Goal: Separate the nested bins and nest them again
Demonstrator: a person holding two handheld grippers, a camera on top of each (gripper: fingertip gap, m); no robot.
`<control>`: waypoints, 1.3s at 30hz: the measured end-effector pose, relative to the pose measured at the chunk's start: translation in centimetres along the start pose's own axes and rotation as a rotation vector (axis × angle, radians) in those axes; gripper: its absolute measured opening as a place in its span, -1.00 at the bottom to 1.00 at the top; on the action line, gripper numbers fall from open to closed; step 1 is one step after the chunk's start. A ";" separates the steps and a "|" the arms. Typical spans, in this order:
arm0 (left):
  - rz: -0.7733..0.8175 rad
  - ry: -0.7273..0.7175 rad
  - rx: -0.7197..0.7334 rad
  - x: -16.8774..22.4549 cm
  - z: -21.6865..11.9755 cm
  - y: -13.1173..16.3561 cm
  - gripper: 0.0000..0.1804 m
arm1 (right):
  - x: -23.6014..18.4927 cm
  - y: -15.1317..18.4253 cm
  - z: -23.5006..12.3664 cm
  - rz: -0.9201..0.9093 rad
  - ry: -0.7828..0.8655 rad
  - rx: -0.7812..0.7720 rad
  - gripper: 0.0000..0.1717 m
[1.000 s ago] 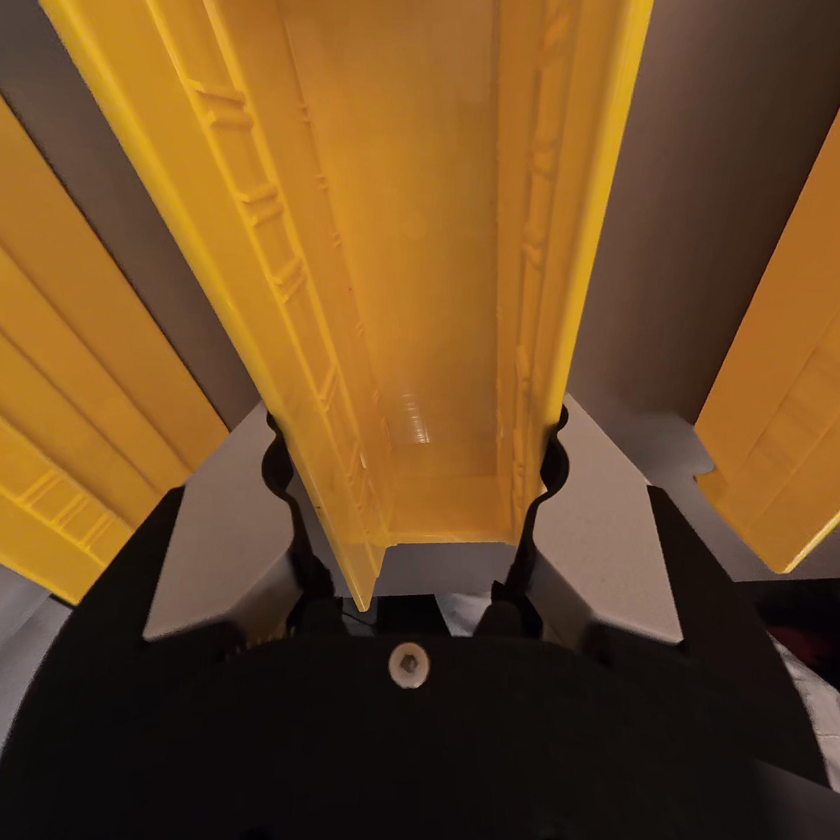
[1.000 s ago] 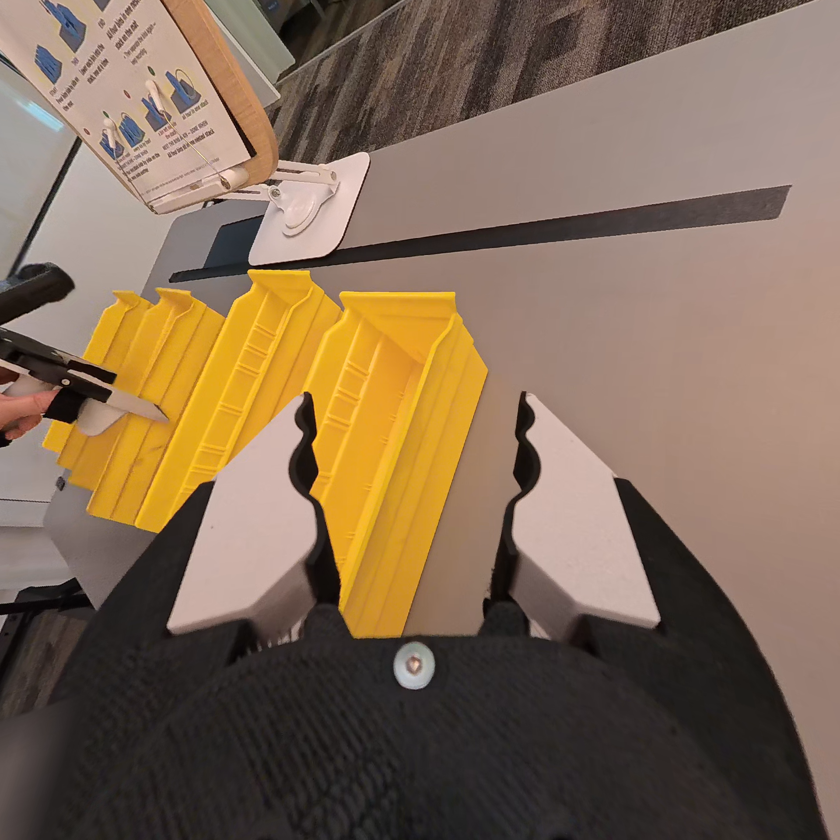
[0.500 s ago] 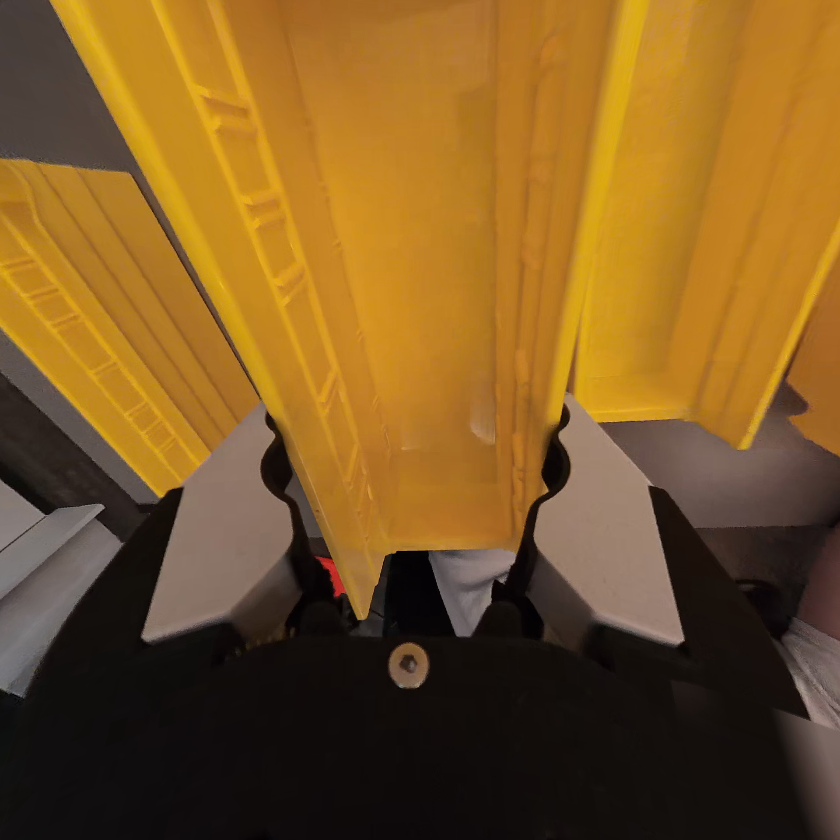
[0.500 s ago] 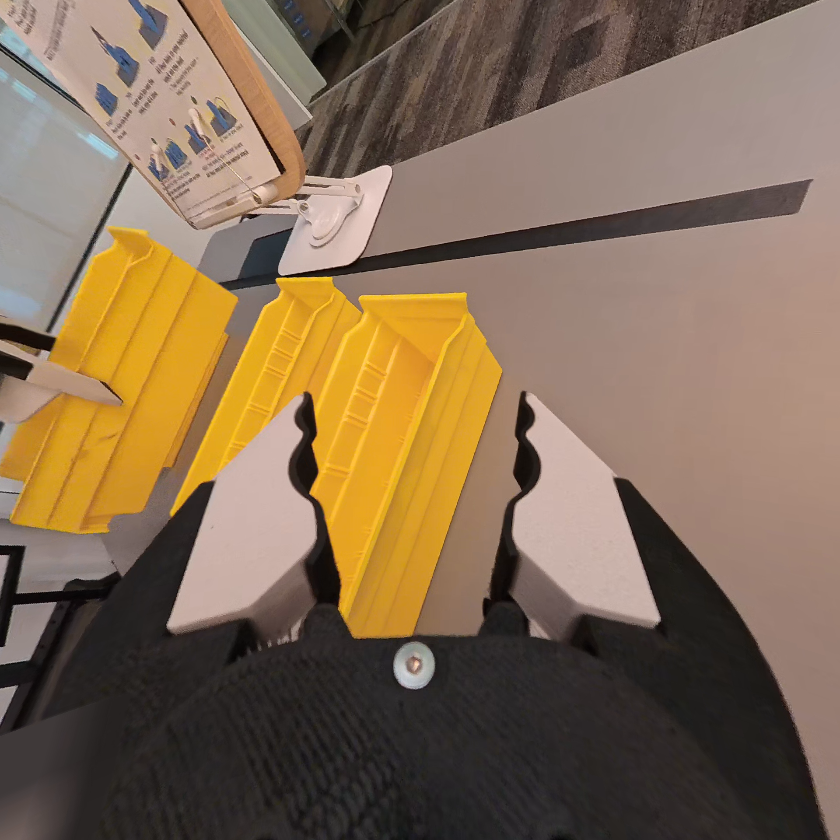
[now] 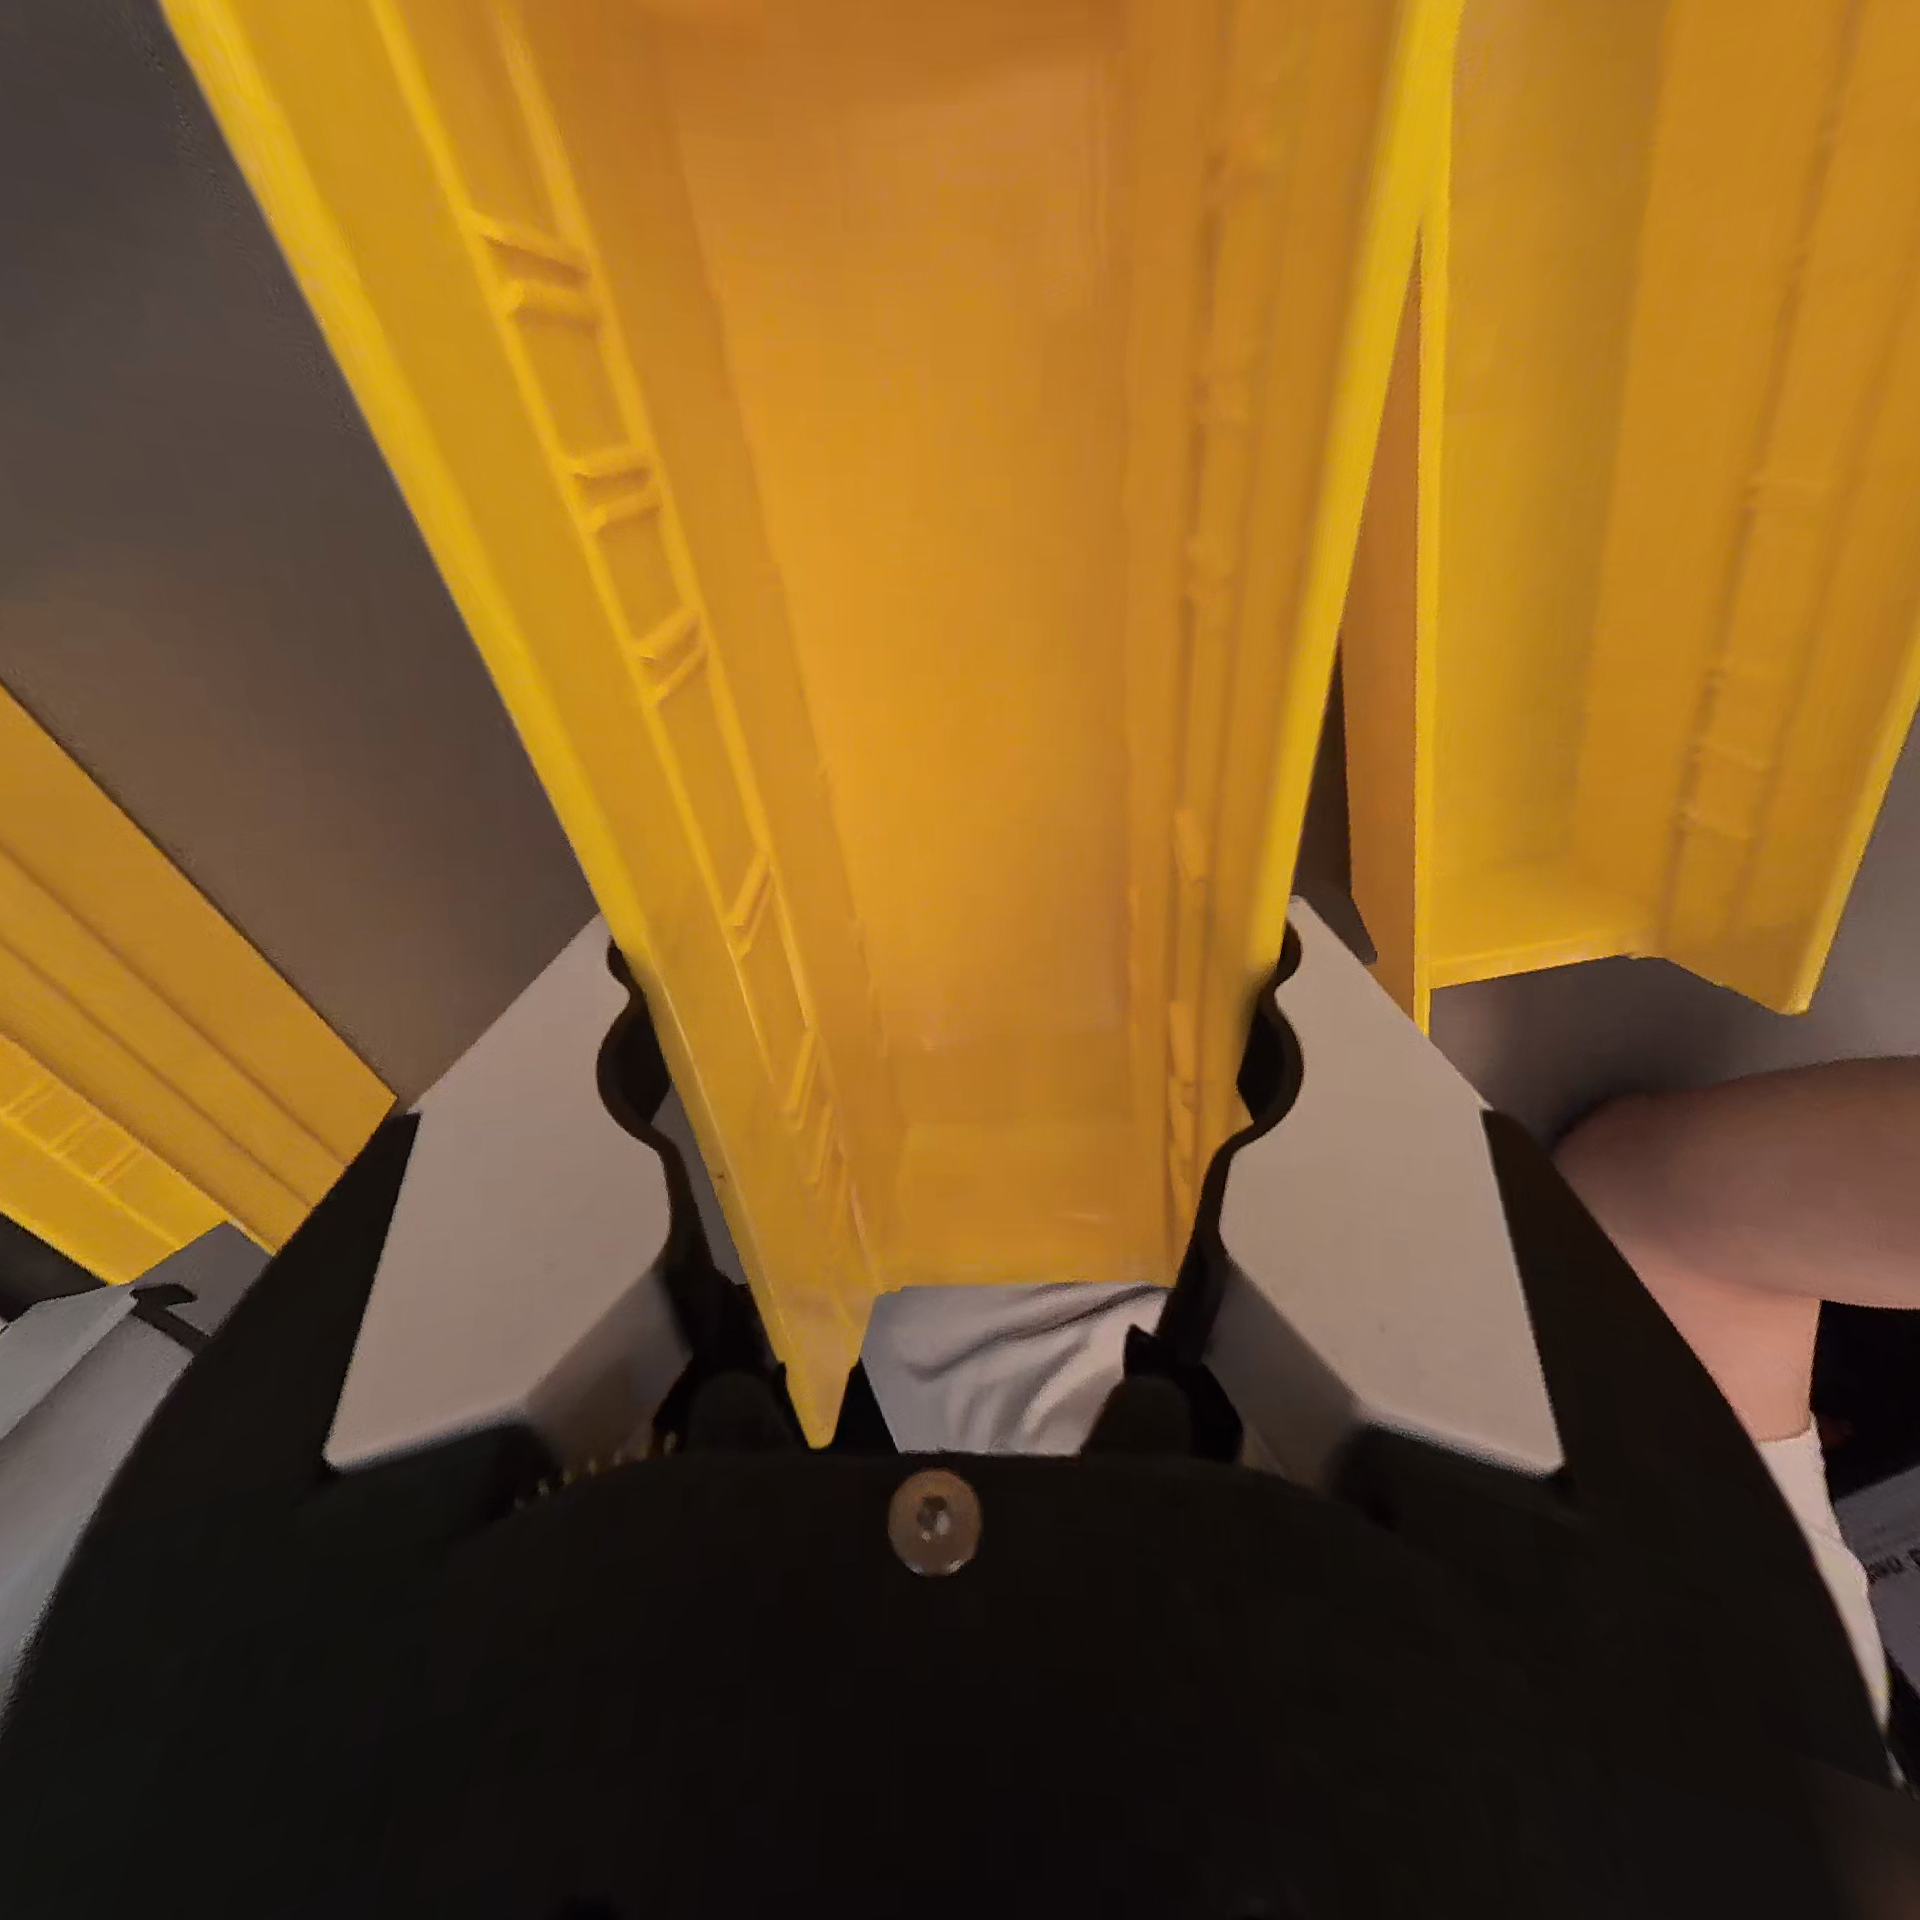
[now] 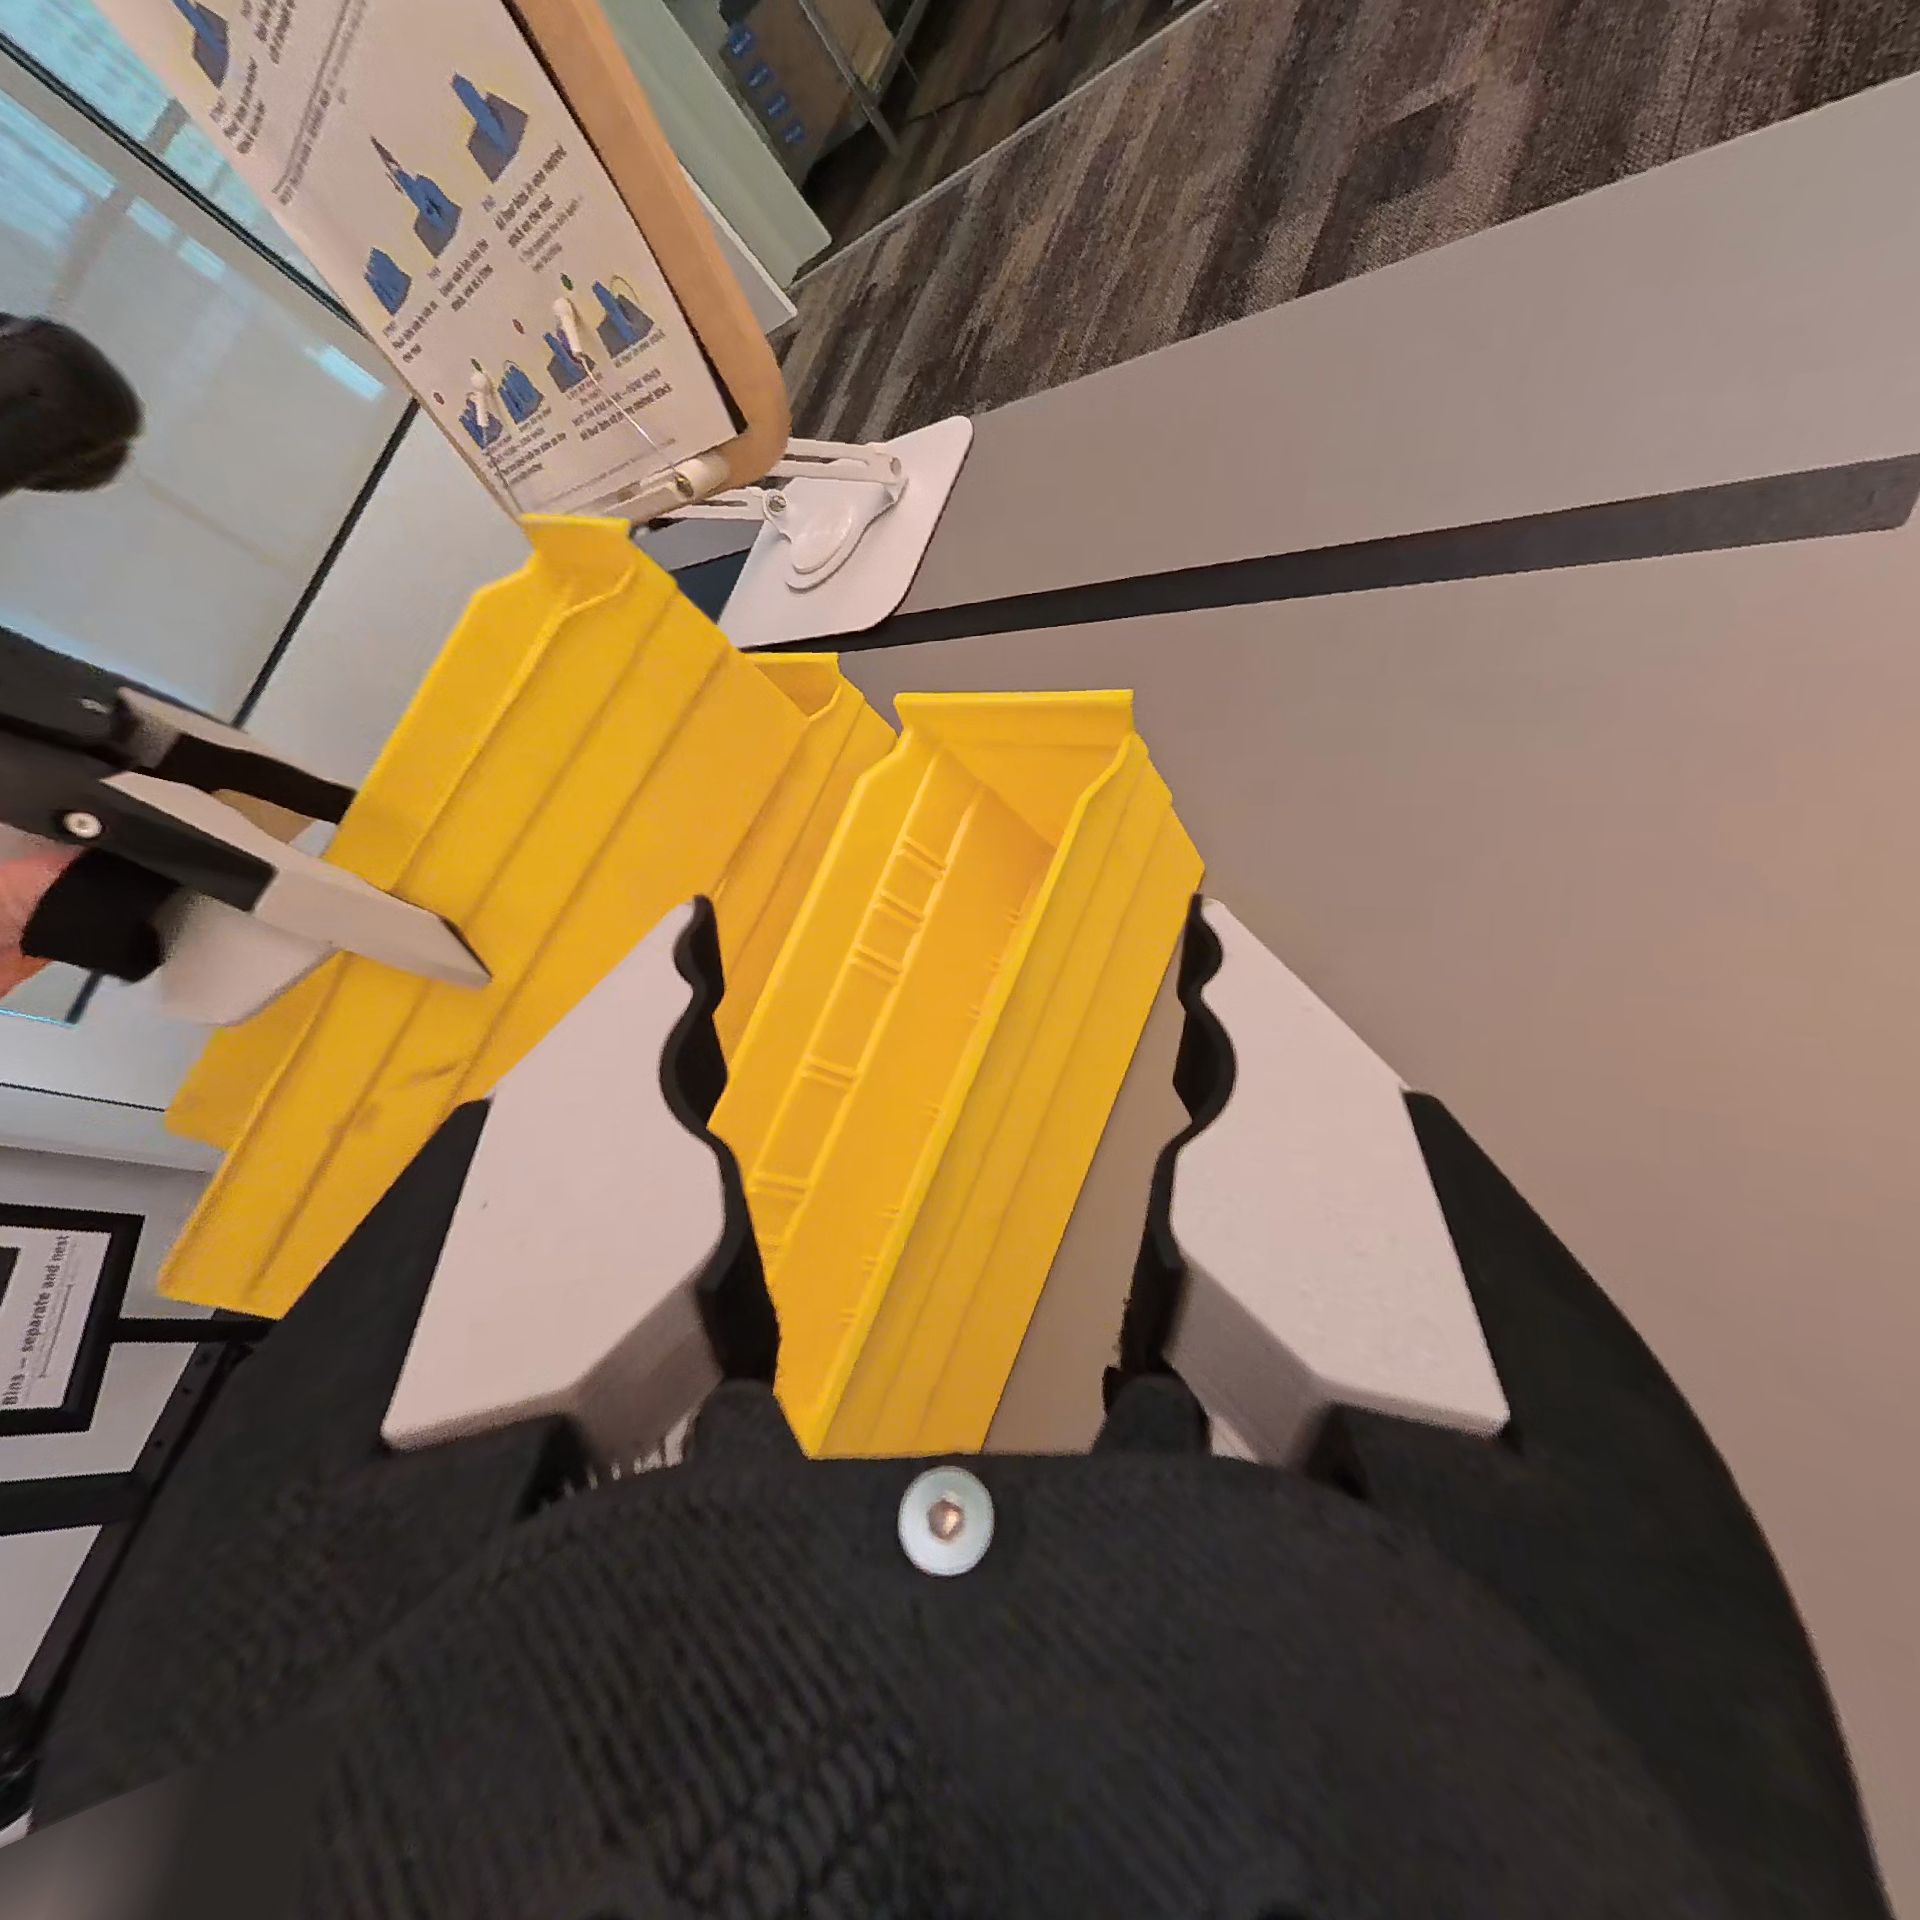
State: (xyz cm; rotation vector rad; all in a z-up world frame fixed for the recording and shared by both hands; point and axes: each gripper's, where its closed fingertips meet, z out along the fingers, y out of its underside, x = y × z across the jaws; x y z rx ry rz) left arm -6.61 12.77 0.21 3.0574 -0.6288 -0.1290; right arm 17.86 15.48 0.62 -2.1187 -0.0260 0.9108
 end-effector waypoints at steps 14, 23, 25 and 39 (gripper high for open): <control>-0.076 -0.028 -0.048 0.3 1.4 0.1 0.29 | 0.4 -0.6 -1.6 0.046 -0.053 0.055 0.02; -0.082 -0.036 -0.101 0.1 4.2 0.2 0.30 | 0.2 -0.7 -1.8 0.041 -0.061 0.059 0.02; -0.087 -0.031 -0.101 0.2 4.6 -0.1 0.31 | 0.2 -0.7 -1.7 0.041 -0.062 0.056 0.02; -0.090 -0.024 -0.061 -0.1 5.7 -1.4 0.33 | 0.6 -0.6 -1.5 0.053 -0.058 0.051 0.01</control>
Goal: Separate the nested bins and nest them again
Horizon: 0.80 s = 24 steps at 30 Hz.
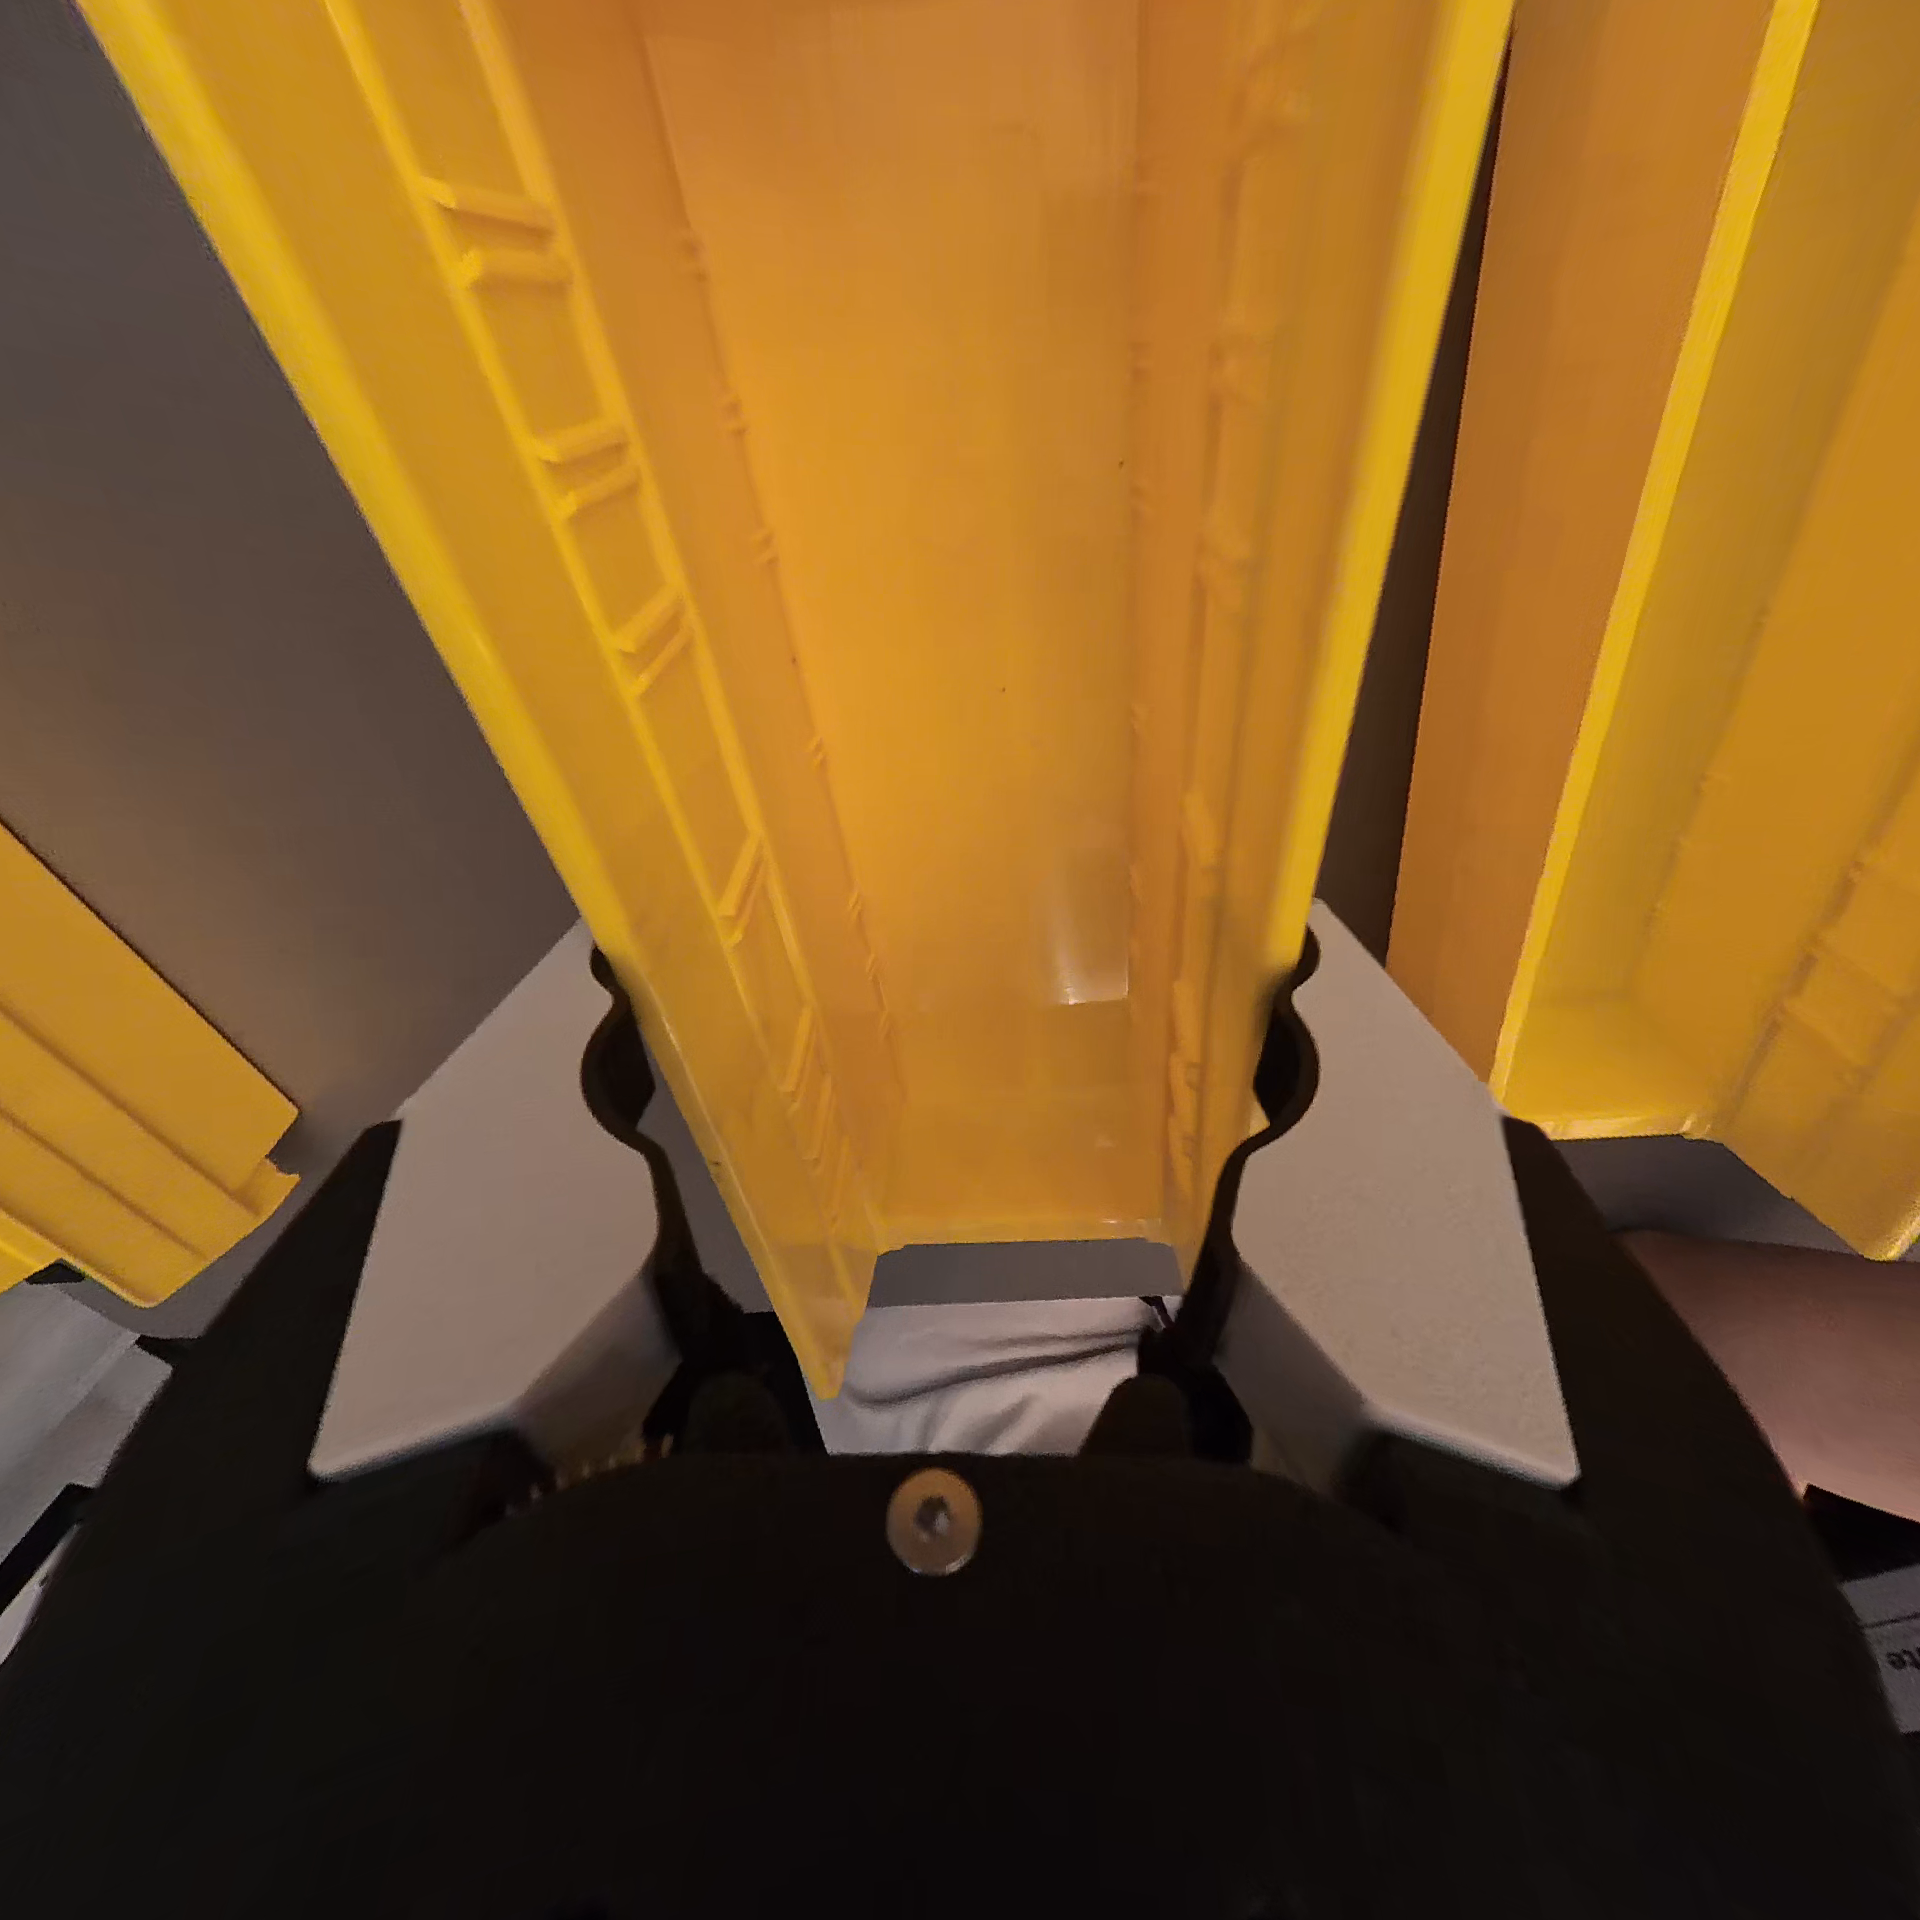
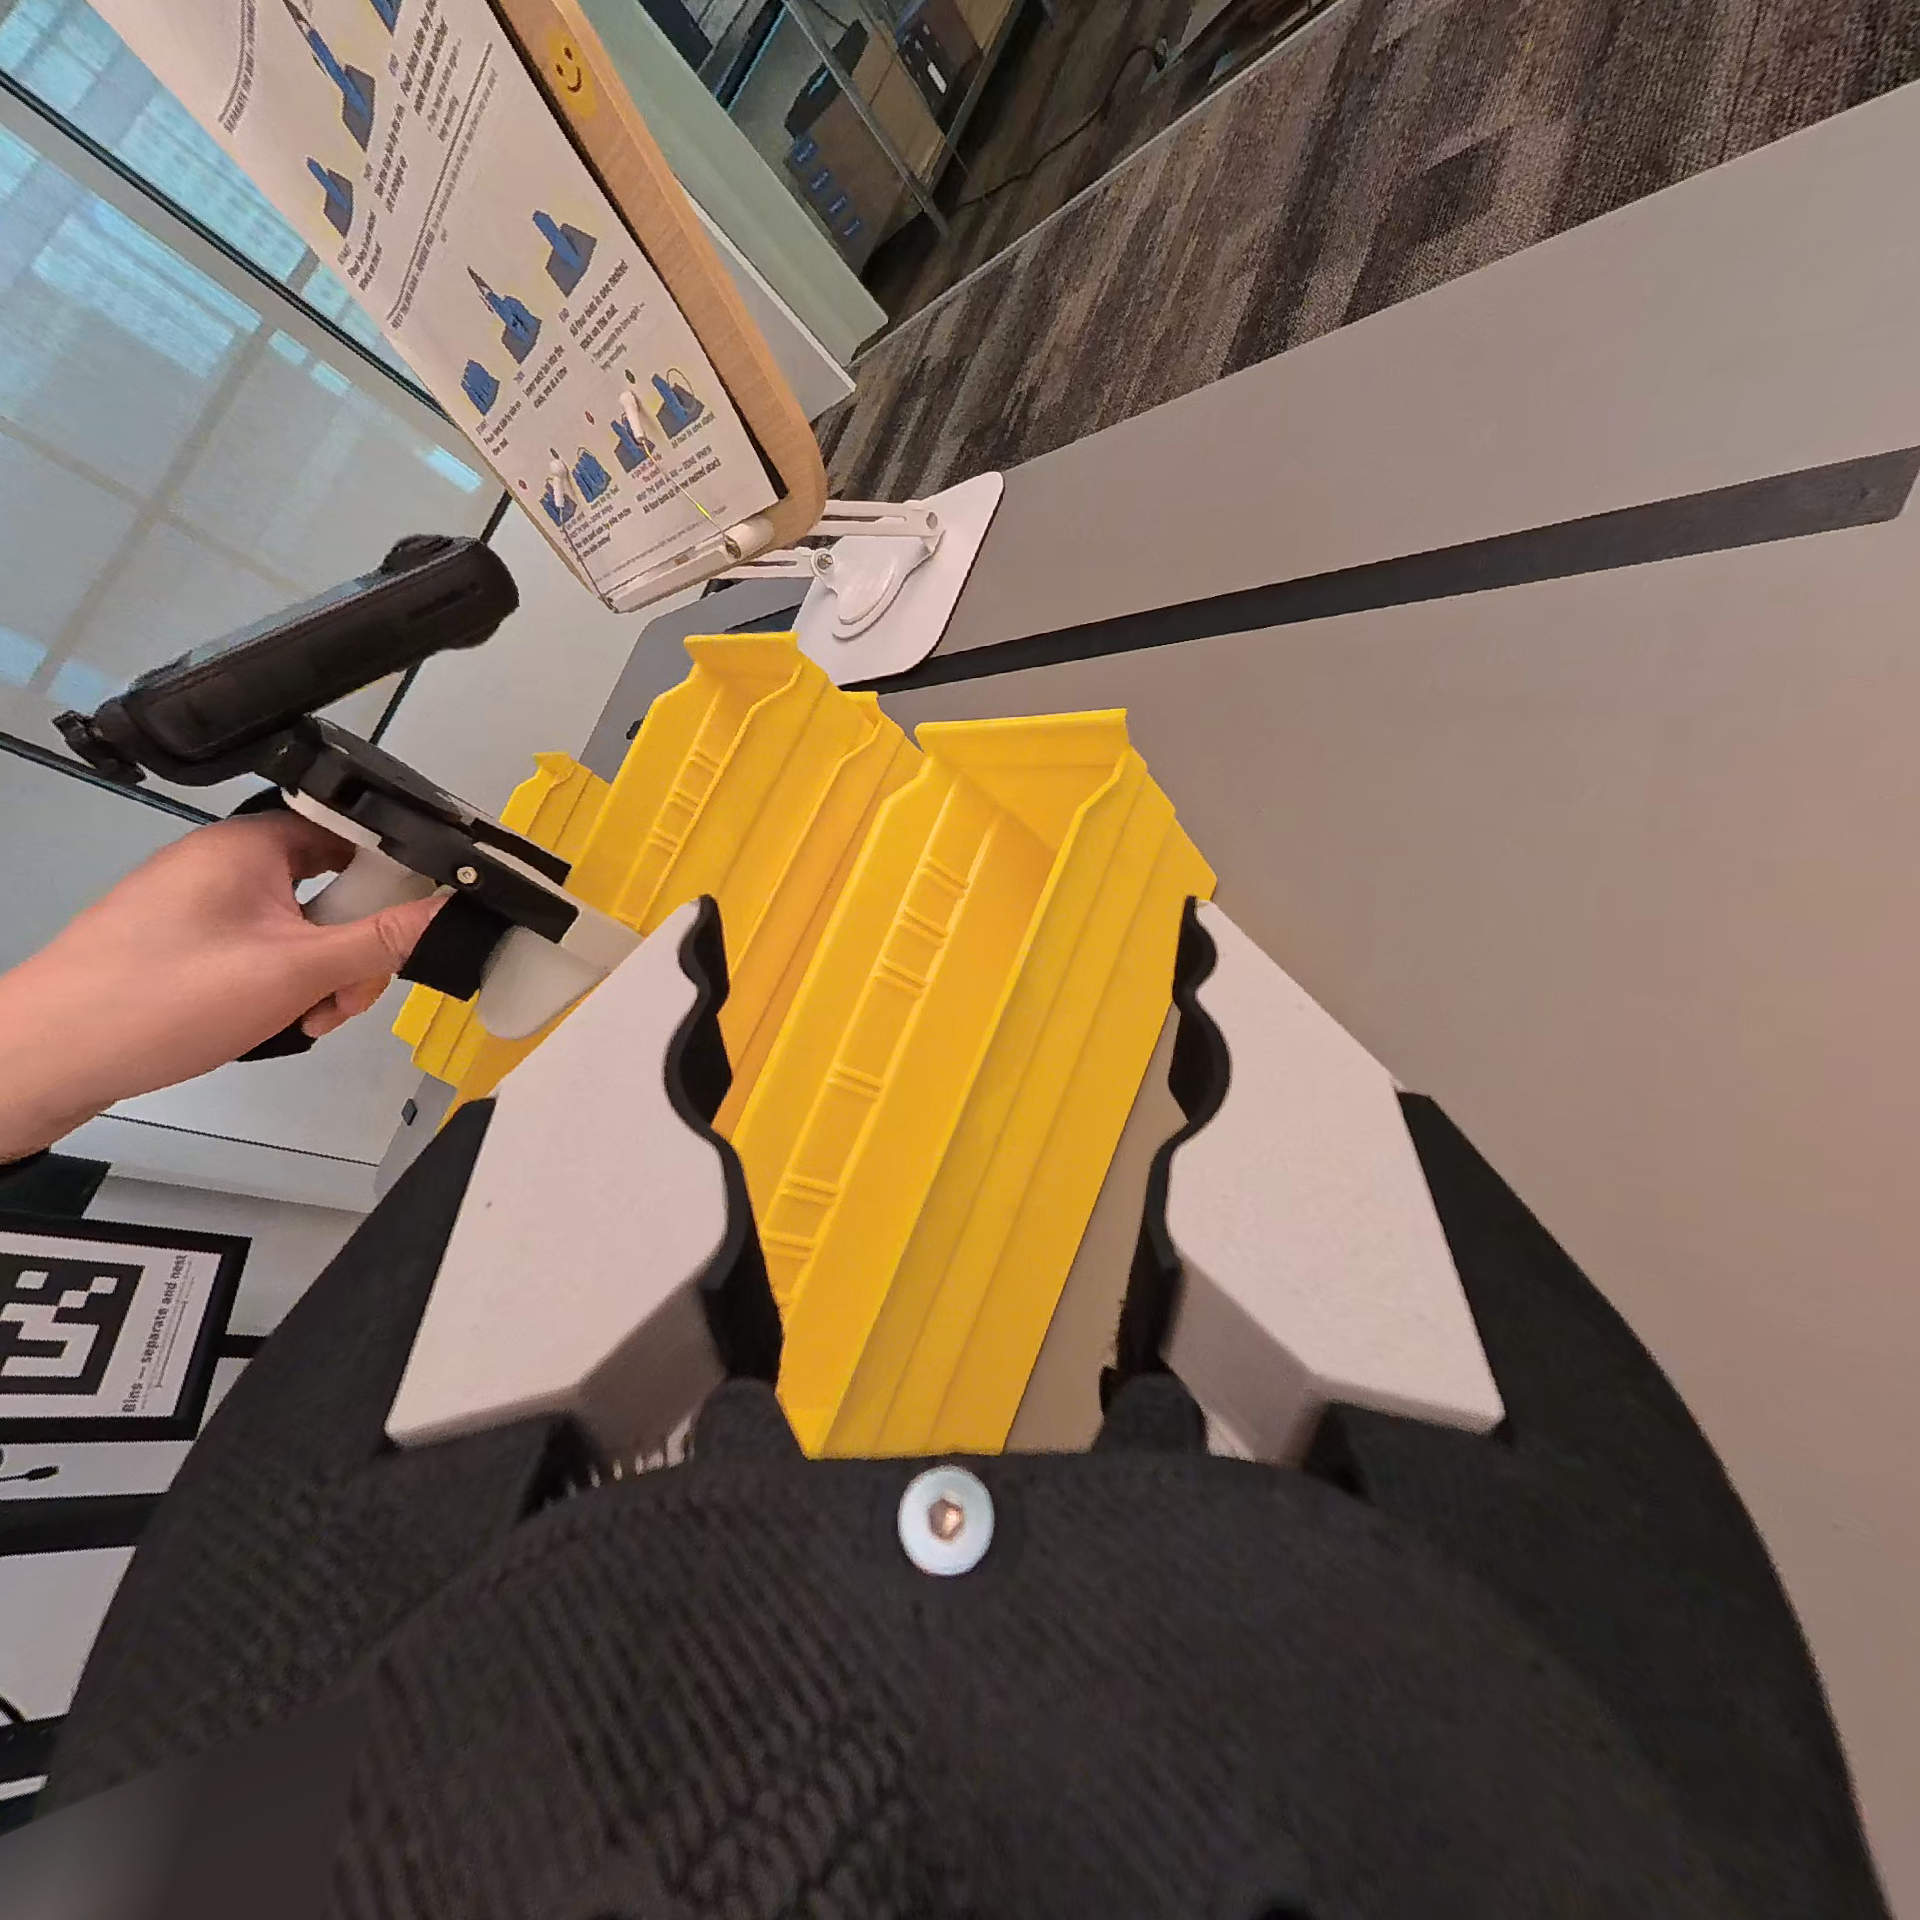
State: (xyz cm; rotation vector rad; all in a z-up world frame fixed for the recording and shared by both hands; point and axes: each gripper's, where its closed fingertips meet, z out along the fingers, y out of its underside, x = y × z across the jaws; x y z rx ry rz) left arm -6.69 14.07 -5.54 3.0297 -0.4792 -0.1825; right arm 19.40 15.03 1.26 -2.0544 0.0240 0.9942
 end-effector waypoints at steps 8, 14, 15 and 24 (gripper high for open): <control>0.047 -0.030 0.011 -0.5 -2.5 0.1 0.49 | 0.2 0.4 0.6 -0.007 0.013 -0.024 0.00; 0.106 -0.040 0.139 -5.0 -7.4 0.3 0.35 | 0.6 0.3 0.4 0.001 0.019 -0.018 0.00; 0.117 -0.112 0.178 -7.7 -8.1 0.3 0.34 | 0.7 0.3 0.3 0.004 0.022 -0.015 0.00; -0.053 -0.388 0.212 -33.0 -4.2 6.3 0.55 | 1.7 0.7 0.8 0.016 0.071 -0.039 0.00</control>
